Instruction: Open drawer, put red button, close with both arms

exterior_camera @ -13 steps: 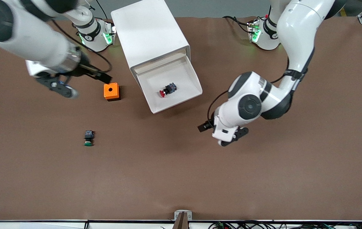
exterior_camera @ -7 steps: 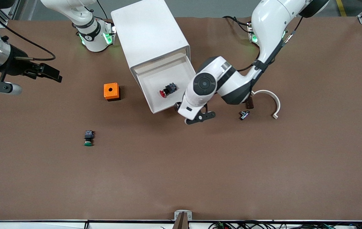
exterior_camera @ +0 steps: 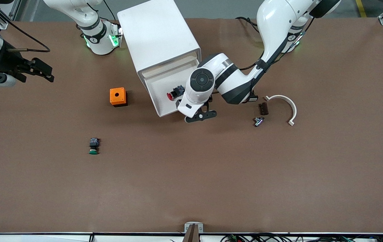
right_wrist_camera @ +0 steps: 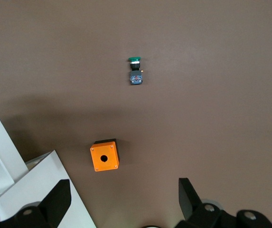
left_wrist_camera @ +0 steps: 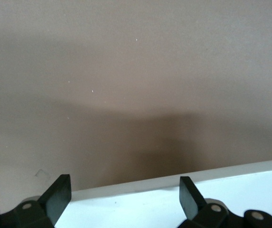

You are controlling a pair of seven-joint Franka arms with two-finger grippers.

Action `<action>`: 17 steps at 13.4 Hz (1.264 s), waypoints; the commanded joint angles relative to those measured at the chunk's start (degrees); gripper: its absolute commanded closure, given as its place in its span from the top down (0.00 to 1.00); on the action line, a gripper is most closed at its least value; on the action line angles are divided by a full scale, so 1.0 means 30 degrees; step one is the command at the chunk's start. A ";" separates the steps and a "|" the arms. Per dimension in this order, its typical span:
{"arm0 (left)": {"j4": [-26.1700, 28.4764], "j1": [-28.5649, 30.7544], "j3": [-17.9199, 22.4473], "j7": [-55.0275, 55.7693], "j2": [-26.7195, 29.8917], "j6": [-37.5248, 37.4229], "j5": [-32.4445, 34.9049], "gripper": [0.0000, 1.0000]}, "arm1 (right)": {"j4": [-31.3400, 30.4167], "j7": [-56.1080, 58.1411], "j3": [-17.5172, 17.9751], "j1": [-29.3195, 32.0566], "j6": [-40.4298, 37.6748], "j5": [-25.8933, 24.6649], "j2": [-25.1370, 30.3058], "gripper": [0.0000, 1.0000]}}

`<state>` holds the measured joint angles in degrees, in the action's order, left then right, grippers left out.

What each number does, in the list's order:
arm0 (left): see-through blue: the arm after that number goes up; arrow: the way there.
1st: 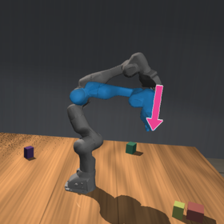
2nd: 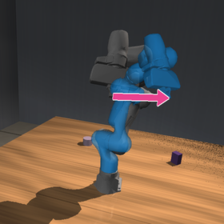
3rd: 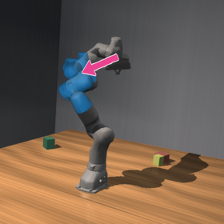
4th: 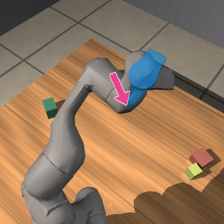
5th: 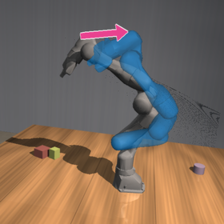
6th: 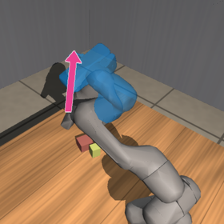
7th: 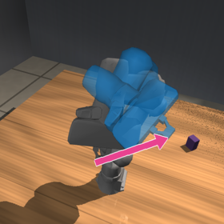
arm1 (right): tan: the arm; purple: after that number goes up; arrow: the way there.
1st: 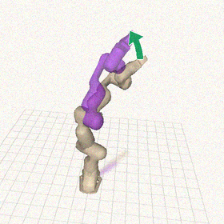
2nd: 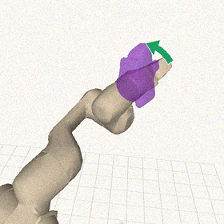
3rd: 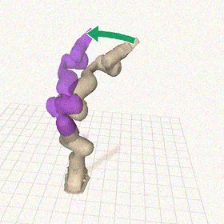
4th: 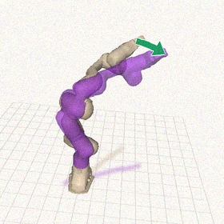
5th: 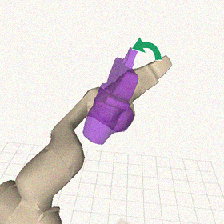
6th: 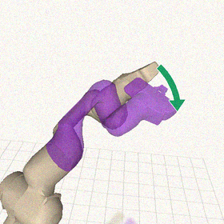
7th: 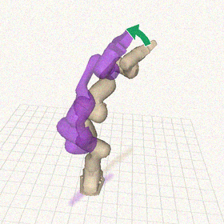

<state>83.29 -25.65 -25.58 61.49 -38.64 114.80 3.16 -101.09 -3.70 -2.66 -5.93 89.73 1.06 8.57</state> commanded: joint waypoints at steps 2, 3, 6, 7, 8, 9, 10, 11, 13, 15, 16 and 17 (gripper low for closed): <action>0.0363 -0.0267 -0.0057 0.0537 0.0079 0.0083 -0.0639 1.00 | -0.0610 0.2022 0.0390 0.1566 0.0295 -0.0236 0.0834 1.00; 0.0363 -0.0296 -0.0057 0.0537 0.0049 0.0083 -0.0816 1.00 | -0.0523 0.2197 0.0361 0.1829 0.0237 -0.0236 0.0835 1.00; 0.0363 -0.0413 -0.0057 0.0508 0.0020 0.0083 -0.1986 1.00 | -0.0260 0.3340 0.0361 0.2621 0.0207 -0.0265 0.0865 1.00; 0.0363 -0.0414 -0.0086 0.0508 0.0020 0.0083 -0.2338 1.00 | -0.0026 0.3342 0.0390 0.2652 0.0178 -0.0265 0.0806 1.00; 0.0392 -0.0530 -0.0115 0.0508 0.0020 0.0083 -0.2632 1.00 | 0.0063 0.3371 0.0419 0.2652 0.0149 -0.0294 0.0806 1.00; 0.0392 -0.0560 -0.0116 0.0508 0.0020 0.0083 -0.2954 1.00 | 0.0093 0.3284 0.0419 0.2652 0.0032 -0.0294 0.0806 1.00; 0.0421 -0.0618 -0.0116 0.0508 0.0020 0.0083 -0.3305 1.00 | 0.0209 0.3109 0.0419 0.2652 -0.0317 -0.0294 0.0806 1.00; 0.0421 -0.0764 -0.0116 0.0508 0.0020 0.0054 -0.3628 1.00 | 0.0501 0.3194 0.0419 0.2652 -0.0610 -0.0294 0.0777 1.00; 0.0450 -0.0941 -0.0145 0.0508 0.0020 0.0083 -0.4185 1.00 | 0.0971 0.3109 0.0390 0.2681 -0.0818 -0.0294 0.0718 1.00; 0.0655 -0.1057 -0.0145 0.0508 -0.0156 0.0083 -0.5732 1.00 | 0.1321 0.3107 0.0361 0.2711 -0.0701 -0.0323 0.0688 1.00; 0.0656 -0.1116 -0.0116 0.0508 -0.0156 0.0054 -0.6146 1.00 | 0.1527 0.3107 0.0390 0.2711 -0.0585 -0.0352 0.0630 1.00; 0.0656 -0.1146 -0.0145 0.0508 -0.0156 0.0083 -0.6382 1.00 | 0.1645 0.3107 0.0390 0.2711 -0.0555 -0.0353 0.0601 1.00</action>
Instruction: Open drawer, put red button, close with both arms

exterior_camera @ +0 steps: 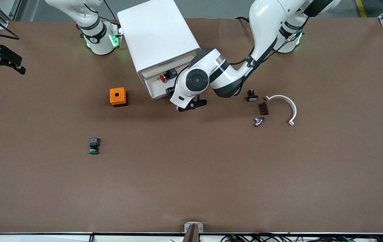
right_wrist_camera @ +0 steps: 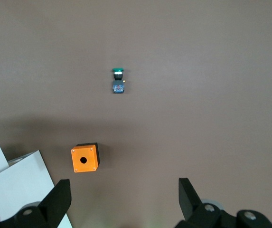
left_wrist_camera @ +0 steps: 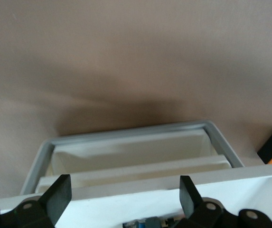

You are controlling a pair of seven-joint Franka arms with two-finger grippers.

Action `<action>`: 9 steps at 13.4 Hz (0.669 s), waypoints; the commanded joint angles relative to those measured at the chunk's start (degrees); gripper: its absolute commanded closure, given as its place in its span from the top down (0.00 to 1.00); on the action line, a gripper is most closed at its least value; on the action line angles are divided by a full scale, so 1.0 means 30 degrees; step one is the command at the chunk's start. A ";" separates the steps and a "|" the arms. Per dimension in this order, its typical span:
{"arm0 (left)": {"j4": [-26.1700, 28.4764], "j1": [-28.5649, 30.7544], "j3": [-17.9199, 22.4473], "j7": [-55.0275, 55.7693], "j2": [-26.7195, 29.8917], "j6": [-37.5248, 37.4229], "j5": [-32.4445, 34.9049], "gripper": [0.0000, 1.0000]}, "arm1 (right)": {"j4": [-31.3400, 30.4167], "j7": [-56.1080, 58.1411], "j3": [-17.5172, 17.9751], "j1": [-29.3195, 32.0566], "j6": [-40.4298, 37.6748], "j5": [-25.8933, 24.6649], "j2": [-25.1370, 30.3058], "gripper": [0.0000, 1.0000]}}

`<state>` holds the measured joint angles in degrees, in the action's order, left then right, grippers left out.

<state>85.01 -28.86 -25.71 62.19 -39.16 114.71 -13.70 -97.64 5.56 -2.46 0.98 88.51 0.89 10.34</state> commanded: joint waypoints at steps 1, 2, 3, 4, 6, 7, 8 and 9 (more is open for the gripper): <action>0.0110 -0.0337 -0.0103 0.0275 0.0017 0.0114 -0.0911 1.00 | 0.0525 0.0078 0.0322 0.0375 -0.0205 -0.0298 0.0040 1.00; 0.0110 -0.0572 -0.0074 0.0304 -0.0012 0.0085 -0.0912 1.00 | 0.0526 0.0108 0.0322 0.0375 -0.0205 -0.0298 0.0041 1.00; 0.0110 -0.0690 -0.0073 0.0305 -0.0042 0.0085 -0.0941 1.00 | 0.0497 0.0108 0.0351 0.0346 -0.0205 -0.0298 0.0012 1.00; 0.0139 -0.0778 -0.0102 0.0334 -0.0042 0.0085 -0.1261 1.00 | 0.0526 0.0108 0.0380 0.0317 -0.0205 -0.0298 0.0011 1.00; 0.0285 -0.0867 -0.0073 0.0334 -0.0013 -0.0236 -0.1673 1.00 | 0.0526 0.0079 0.0351 0.0345 -0.0176 -0.0298 0.0011 1.00; 0.0315 -0.0925 -0.0102 0.0334 0.0045 -0.0441 -0.1703 1.00 | 0.0555 0.0079 0.0351 0.0346 -0.0176 -0.0298 0.0011 1.00; 0.0344 -0.0984 -0.0103 0.0363 0.0046 -0.0559 -0.1703 1.00 | 0.0555 0.0079 0.0351 0.0346 -0.0176 -0.0298 0.0011 1.00; 0.0344 -0.1100 -0.0103 0.0653 0.0017 -0.0560 -0.1790 1.00 | 0.0555 0.0079 0.0380 0.0346 -0.0176 -0.0269 0.0011 1.00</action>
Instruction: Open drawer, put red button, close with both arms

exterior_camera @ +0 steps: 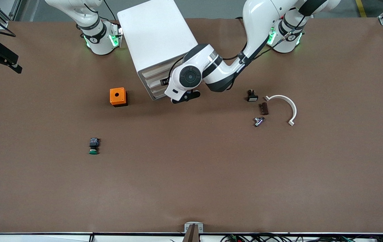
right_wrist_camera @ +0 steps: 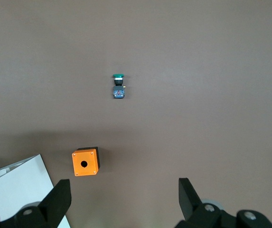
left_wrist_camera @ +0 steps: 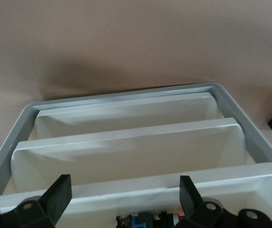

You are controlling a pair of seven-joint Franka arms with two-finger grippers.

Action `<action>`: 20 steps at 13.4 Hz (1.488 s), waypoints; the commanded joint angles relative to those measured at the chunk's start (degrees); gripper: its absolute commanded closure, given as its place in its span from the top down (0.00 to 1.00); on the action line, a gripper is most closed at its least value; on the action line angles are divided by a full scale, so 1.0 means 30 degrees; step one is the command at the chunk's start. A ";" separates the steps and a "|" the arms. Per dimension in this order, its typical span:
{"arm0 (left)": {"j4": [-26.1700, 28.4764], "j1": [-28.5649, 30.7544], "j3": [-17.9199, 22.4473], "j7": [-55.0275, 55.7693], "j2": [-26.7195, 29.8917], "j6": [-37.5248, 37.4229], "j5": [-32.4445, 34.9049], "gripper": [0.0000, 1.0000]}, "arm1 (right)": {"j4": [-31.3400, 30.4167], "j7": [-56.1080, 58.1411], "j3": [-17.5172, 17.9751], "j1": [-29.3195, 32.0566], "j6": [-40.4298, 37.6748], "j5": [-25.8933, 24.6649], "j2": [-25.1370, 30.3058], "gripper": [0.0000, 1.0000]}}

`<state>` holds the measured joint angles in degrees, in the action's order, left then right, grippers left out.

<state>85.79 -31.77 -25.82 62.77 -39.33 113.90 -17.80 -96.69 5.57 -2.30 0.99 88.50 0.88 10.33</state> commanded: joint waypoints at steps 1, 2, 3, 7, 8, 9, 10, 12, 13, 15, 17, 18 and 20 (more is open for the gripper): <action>0.0086 -0.0421 -0.0064 0.0636 0.0072 -0.0292 -0.0481 1.00 | 0.0238 0.0078 0.0328 0.0345 -0.0204 -0.0265 0.0014 1.00; 0.0086 -0.0598 -0.0064 0.0696 0.0072 -0.0292 -0.0481 1.00 | 0.0238 0.0078 0.0328 0.0345 -0.0204 -0.0294 0.0014 1.00; 0.0086 -0.0600 -0.0064 0.0697 0.0072 -0.0292 -0.0539 1.00 | 0.0238 0.0078 0.0299 0.0345 -0.0146 -0.0294 0.0014 1.00; -0.0060 -0.0279 0.0052 0.0726 0.0188 -0.0292 -0.0657 1.00 | 0.0238 0.0107 0.0298 0.0345 -0.0175 -0.0294 0.0014 1.00; -0.0119 -0.0104 0.0227 0.0697 0.0247 -0.0292 -0.0541 1.00 | 0.0238 0.0107 0.0298 0.0345 -0.0175 -0.0265 -0.0015 1.00; -0.0235 0.0536 0.0490 0.0668 0.0334 -0.0292 -0.0337 1.00 | 0.0238 0.0107 0.0327 0.0345 -0.0146 -0.0294 -0.0015 1.00; -0.0382 0.1326 0.0609 0.0609 0.0509 -0.0379 -0.0277 1.00 | 0.0238 0.0107 0.0328 0.0316 -0.0145 -0.0294 -0.0016 1.00; -0.0470 0.3463 0.0523 -0.0003 0.1037 -0.1022 0.0364 1.00 | 0.0238 0.0107 0.0328 0.0316 -0.0145 -0.0294 -0.0045 1.00; -0.0674 0.4197 0.0551 -0.0499 0.1444 -0.1083 0.1238 1.00 | 0.0238 0.0136 0.0328 0.0316 -0.0145 -0.0294 -0.0045 1.00; -0.1025 0.5225 0.0581 -0.0592 0.1741 -0.1083 0.3957 1.00 | 0.0238 0.0166 0.0328 0.0316 -0.0145 -0.0294 -0.0045 1.00; -0.1262 0.6280 0.0581 -0.0854 0.2119 -0.1141 0.6422 1.00 | 0.0267 0.0166 0.0328 0.0316 -0.0116 -0.0294 -0.0045 1.00; -0.1204 0.6981 0.0581 -0.1407 0.2586 -0.1142 0.7419 1.00 | 0.0268 0.0195 0.0328 0.0316 -0.0058 -0.0294 -0.0045 1.00; -0.1203 0.8445 0.0581 -0.3305 0.3406 -0.1519 0.8333 1.00 | 0.0268 0.0195 0.0328 0.0316 -0.0028 -0.0294 -0.0103 1.00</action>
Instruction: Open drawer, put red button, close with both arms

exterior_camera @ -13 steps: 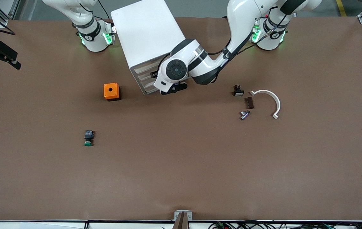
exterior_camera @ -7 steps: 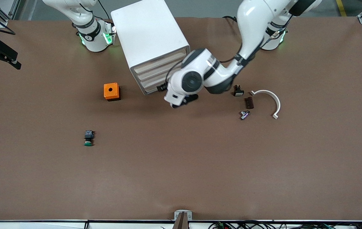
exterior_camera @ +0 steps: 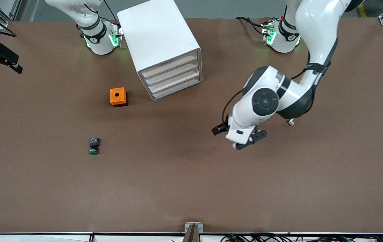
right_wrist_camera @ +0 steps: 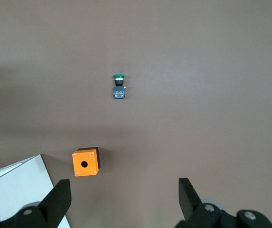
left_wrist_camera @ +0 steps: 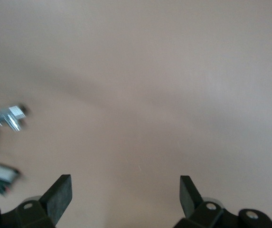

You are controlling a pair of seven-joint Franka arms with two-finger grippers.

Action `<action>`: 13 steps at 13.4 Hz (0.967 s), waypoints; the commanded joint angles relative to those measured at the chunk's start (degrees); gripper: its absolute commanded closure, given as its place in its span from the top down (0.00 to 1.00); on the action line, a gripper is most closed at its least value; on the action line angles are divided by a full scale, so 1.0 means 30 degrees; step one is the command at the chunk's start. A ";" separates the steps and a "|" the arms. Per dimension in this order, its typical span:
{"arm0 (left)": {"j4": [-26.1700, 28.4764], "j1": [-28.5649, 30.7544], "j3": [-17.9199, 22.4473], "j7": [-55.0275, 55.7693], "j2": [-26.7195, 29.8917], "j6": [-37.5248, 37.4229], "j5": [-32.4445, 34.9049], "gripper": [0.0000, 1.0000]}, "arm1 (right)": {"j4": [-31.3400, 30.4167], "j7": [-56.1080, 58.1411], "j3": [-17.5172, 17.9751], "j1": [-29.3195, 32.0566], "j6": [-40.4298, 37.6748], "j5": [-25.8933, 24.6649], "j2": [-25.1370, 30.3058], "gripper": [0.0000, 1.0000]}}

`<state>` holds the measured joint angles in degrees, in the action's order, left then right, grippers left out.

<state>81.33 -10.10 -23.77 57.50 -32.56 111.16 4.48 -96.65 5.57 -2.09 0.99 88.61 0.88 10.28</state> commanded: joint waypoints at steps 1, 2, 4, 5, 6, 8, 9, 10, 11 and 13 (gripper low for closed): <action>0.0282 0.1983 -0.0132 -0.3039 0.1504 -0.1421 0.0938 1.00 | 0.0254 0.0193 0.0258 0.0315 -0.0064 -0.0293 -0.0088 1.00; 0.0282 0.2861 -0.0132 -0.5229 0.1972 -0.2502 0.0938 1.00 | 0.0254 0.0193 0.0258 0.0315 -0.0064 -0.0293 -0.0088 1.00; 0.0252 0.4183 -0.0103 -0.8316 0.2851 -0.2952 0.0967 1.00 | 0.0254 0.0222 0.0258 0.0286 -0.0064 -0.0293 -0.0088 1.00; 0.0223 0.4507 -0.0074 -0.9140 0.3174 -0.3011 0.1054 1.00 | 0.0254 0.0222 0.0258 0.0286 -0.0064 -0.0293 -0.0088 1.00; 0.0194 0.5091 -0.0074 -0.9554 0.3584 -0.3359 0.1055 1.00 | 0.0254 0.0222 0.0258 0.0286 -0.0064 -0.0293 -0.0088 1.00; 0.0106 0.6088 -0.0074 -1.0053 0.4316 -0.3945 0.1084 1.00 | 0.0254 0.0222 0.0258 0.0257 -0.0064 -0.0293 -0.0088 1.00; 0.0077 0.6441 -0.0045 -1.0346 0.4552 -0.4413 0.1085 1.00 | 0.0254 0.0222 0.0258 0.0257 -0.0064 -0.0293 -0.0088 1.00; 0.0019 0.6763 -0.0044 -1.0726 0.4670 -0.4765 0.1056 1.00 | 0.0254 0.0222 0.0258 0.0257 -0.0064 -0.0293 -0.0088 1.00; -0.0562 0.7144 -0.0073 -1.0991 0.4962 -0.4885 0.1055 1.00 | 0.0254 0.0222 0.0258 0.0257 -0.0064 -0.0293 -0.0088 1.00; -0.1123 0.7760 -0.0161 -1.1809 0.5257 -0.5729 0.0997 1.00 | 0.0254 0.0222 0.0258 0.0257 -0.0064 -0.0293 -0.0088 1.00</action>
<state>79.39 11.52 -23.58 24.51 -18.22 97.21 6.64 -96.61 5.61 -2.02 0.99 88.66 0.88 10.19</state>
